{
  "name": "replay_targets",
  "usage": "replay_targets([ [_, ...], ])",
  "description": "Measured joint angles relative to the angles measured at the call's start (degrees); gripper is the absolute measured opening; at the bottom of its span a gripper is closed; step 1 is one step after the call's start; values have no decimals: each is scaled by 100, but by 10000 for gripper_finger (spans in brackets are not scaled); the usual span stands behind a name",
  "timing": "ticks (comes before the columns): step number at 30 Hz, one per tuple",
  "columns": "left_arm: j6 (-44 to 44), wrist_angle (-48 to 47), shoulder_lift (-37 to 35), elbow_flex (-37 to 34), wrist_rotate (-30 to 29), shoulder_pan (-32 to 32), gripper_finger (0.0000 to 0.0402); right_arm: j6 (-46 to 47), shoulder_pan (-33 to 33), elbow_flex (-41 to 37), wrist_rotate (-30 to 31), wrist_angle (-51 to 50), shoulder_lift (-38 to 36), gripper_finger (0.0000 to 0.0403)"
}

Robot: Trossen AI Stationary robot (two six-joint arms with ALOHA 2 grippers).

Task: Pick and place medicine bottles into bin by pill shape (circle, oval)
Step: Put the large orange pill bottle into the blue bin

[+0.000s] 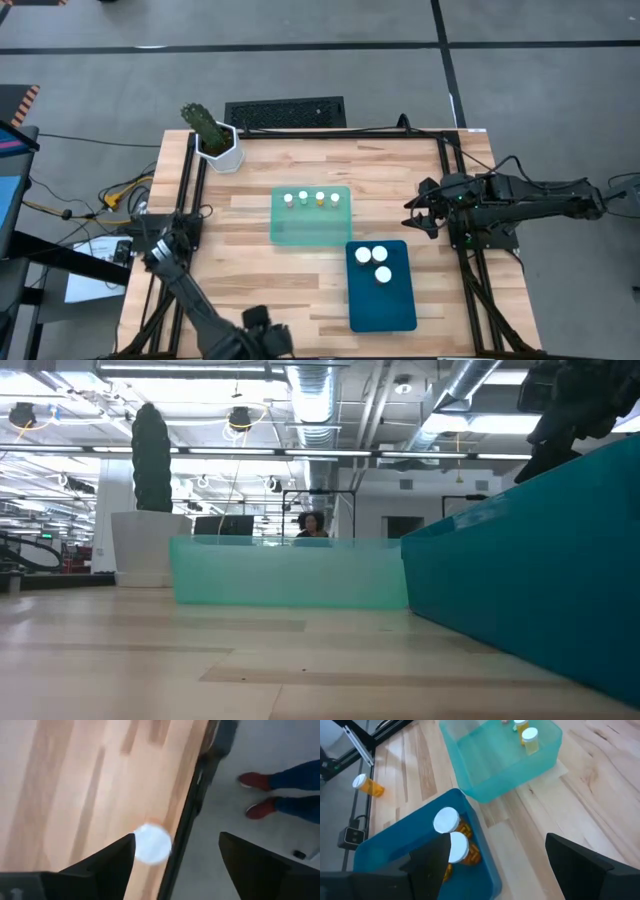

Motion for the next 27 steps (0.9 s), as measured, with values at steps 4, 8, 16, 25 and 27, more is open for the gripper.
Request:
replay_targets([
  [4, -353, 255, -1, -347, 145, -162, 308, -69, -5, 0, 0, 5, 0, 333],
  [8, -352, 346, -1, -682, 384, -169, 333, -93, -20, 0, 0, 7, 0, 333],
  [16, -246, 931, 2, -1276, 211, -173, 352, -98, -20, 0, 0, 1, 0, 333],
  [25, 86, 1063, -1, -1752, 108, -110, 353, -96, -20, 0, 0, -3, 0, 333],
  [27, 182, 1077, -1, -1774, 73, -92, 352, -96, -20, 0, 0, -6, 0, 333],
])
